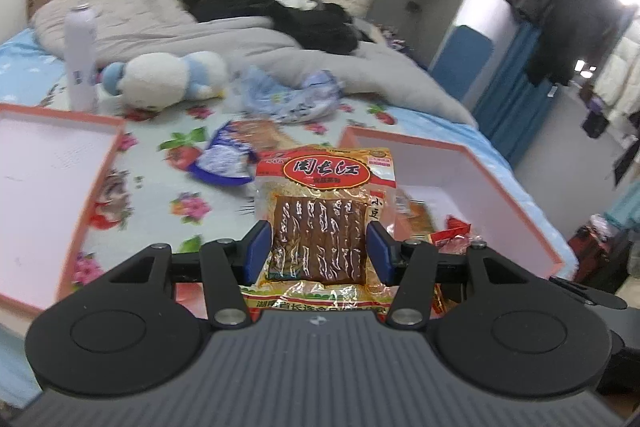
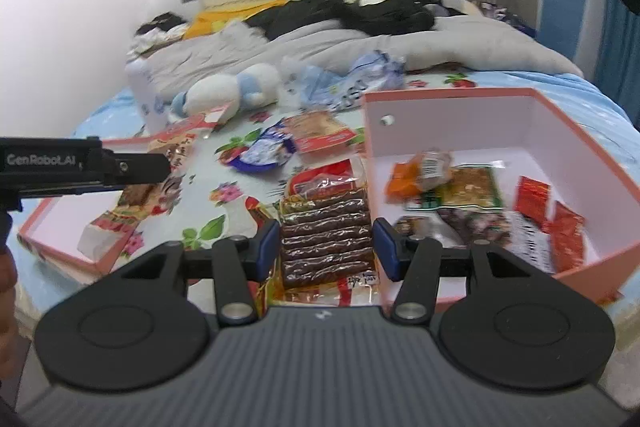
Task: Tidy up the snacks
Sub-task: 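Lift both held strip packets and carry them over the deep pink box, then lower both packets into the box and open both tools to release them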
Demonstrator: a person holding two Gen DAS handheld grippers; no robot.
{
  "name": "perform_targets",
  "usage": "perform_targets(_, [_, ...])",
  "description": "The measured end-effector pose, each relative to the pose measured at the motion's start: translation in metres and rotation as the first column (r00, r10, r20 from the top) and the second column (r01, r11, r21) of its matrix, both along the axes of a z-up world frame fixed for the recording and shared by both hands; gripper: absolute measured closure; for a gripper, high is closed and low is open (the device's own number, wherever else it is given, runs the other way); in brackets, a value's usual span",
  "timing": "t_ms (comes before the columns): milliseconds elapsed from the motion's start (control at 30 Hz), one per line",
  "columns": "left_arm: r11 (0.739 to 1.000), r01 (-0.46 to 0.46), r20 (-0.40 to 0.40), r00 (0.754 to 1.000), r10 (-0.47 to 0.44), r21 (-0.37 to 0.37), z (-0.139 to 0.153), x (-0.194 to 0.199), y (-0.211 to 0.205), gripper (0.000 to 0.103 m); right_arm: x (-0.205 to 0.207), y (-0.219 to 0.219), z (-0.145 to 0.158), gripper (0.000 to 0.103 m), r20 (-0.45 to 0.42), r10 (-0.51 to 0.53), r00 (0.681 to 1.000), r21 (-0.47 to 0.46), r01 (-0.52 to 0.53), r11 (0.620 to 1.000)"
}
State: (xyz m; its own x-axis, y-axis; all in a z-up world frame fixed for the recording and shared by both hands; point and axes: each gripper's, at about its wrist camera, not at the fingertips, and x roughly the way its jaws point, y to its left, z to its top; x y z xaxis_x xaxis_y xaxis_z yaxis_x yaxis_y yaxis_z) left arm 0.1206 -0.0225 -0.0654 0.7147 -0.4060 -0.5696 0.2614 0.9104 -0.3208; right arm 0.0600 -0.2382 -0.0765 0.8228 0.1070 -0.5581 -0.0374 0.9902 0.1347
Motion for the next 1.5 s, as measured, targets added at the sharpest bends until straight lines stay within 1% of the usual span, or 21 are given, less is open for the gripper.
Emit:
perform_targets(67, [0.999, 0.033, 0.007, 0.999, -0.033, -0.02, 0.005, -0.003, -0.012, 0.045, -0.007, -0.012, 0.005, 0.049, 0.009, -0.029, 1.0, 0.001, 0.029, 1.0])
perform_targets(233, [0.992, 0.119, 0.033, 0.993, -0.118, -0.04, 0.015, -0.007, -0.05, 0.045, -0.021, -0.042, 0.016, 0.049, 0.027, -0.104, 0.994, 0.005, 0.104, 0.995])
perform_targets(333, [0.986, 0.163, 0.041, 0.986, -0.161, -0.039, 0.017, -0.004, -0.073, 0.045, -0.028, -0.06, 0.02, 0.049, 0.037, -0.147, 0.988, 0.002, 0.147, 0.989])
perform_targets(467, [0.976, 0.217, 0.031, 0.976, -0.216, -0.025, 0.013, 0.006, -0.102, 0.045, -0.032, -0.085, 0.018, 0.049, 0.053, -0.194, 0.98, 0.024, 0.193, 0.981])
perform_targets(700, [0.967, 0.256, -0.011, 0.967, -0.256, -0.012, -0.006, 0.044, -0.144, 0.046, -0.007, -0.12, 0.004, 0.049, 0.033, -0.239, 0.97, 0.024, 0.238, 0.971])
perform_targets(967, [0.956, 0.294, -0.069, 0.954, -0.293, 0.005, -0.031, 0.097, -0.188, 0.046, 0.03, -0.145, -0.016, 0.049, -0.012, -0.249, 0.968, 0.046, 0.249, 0.967])
perform_targets(1300, [0.948, 0.318, -0.128, 0.942, -0.312, 0.029, -0.058, 0.153, -0.223, 0.046, 0.083, -0.163, -0.046, 0.049, -0.088, -0.225, 0.97, 0.069, 0.231, 0.97])
perform_targets(1367, [0.945, 0.326, -0.142, 0.937, -0.319, 0.025, -0.064, 0.161, -0.227, 0.046, 0.089, -0.165, -0.051, 0.048, -0.099, -0.221, 0.97, 0.071, 0.229, 0.971])
perform_targets(1500, [0.939, 0.34, -0.165, 0.93, -0.329, 0.048, -0.072, 0.171, -0.235, 0.046, 0.096, -0.168, -0.061, 0.048, -0.122, -0.223, 0.967, 0.081, 0.233, 0.969])
